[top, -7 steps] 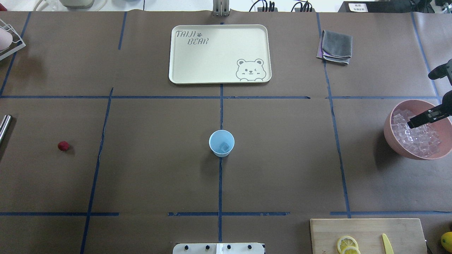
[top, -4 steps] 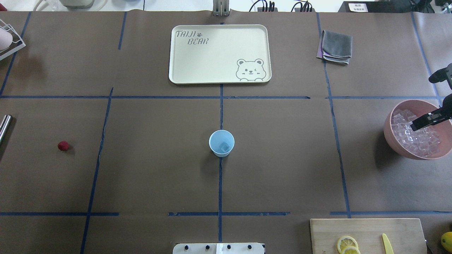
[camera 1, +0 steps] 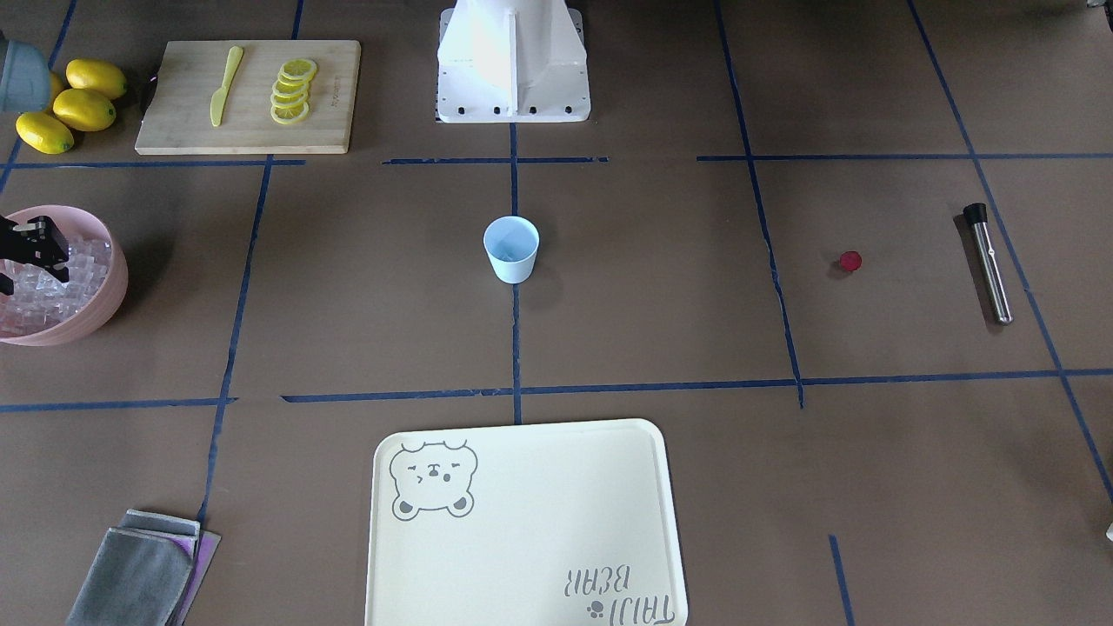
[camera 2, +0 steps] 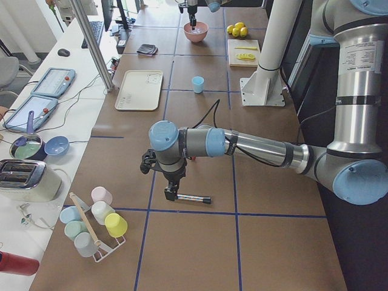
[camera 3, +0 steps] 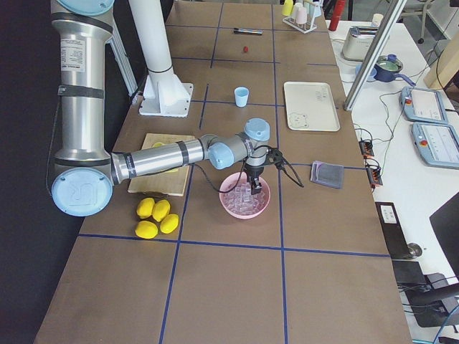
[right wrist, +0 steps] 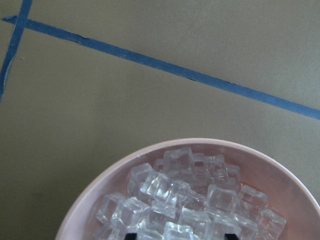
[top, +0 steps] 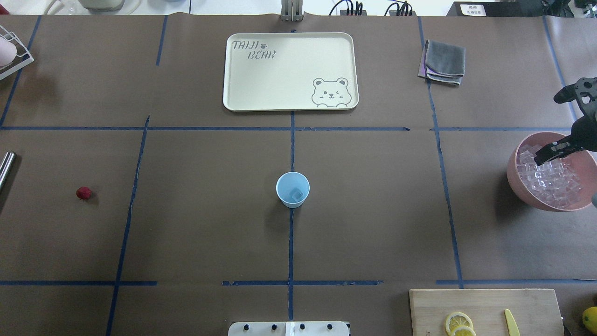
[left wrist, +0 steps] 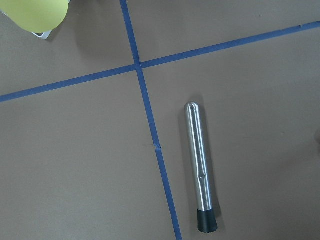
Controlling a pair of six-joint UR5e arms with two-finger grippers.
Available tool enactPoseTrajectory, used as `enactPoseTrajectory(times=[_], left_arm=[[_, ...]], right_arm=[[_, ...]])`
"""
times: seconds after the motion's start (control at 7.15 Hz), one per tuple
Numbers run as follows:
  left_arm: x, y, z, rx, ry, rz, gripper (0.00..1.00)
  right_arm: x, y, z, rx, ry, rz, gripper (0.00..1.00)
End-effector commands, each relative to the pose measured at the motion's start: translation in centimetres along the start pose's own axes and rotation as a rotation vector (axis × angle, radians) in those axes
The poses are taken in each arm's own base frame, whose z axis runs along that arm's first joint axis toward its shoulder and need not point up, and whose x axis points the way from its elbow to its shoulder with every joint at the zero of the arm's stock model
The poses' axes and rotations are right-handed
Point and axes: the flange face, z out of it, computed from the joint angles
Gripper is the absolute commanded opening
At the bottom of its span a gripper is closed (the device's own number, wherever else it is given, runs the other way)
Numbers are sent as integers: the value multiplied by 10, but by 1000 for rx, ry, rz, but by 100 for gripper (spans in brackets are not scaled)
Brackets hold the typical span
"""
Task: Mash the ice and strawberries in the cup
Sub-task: 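Lower the right gripper into the bowl and grasp another ice cube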
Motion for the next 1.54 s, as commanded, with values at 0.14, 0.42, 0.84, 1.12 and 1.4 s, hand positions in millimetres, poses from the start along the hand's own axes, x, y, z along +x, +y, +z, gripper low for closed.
enactPoseTrajectory(times=[0.14, 0.42, 0.84, 1.12, 1.4], left_arm=[[2, 0, -2, 4, -1, 4, 100], [2, 0, -2, 4, -1, 4, 100], [2, 0, -2, 4, -1, 4, 100], [2, 0, -2, 4, -1, 4, 100], [2, 0, -2, 4, -1, 4, 100]], right_arm=[[6, 1, 10, -19, 5, 10, 62], [7, 2, 18, -35, 8, 12, 61], [1, 3, 20, -40, 1, 2, 58], [-1, 5, 26, -52, 3, -2, 57], [-1, 6, 26, -52, 2, -2, 46]])
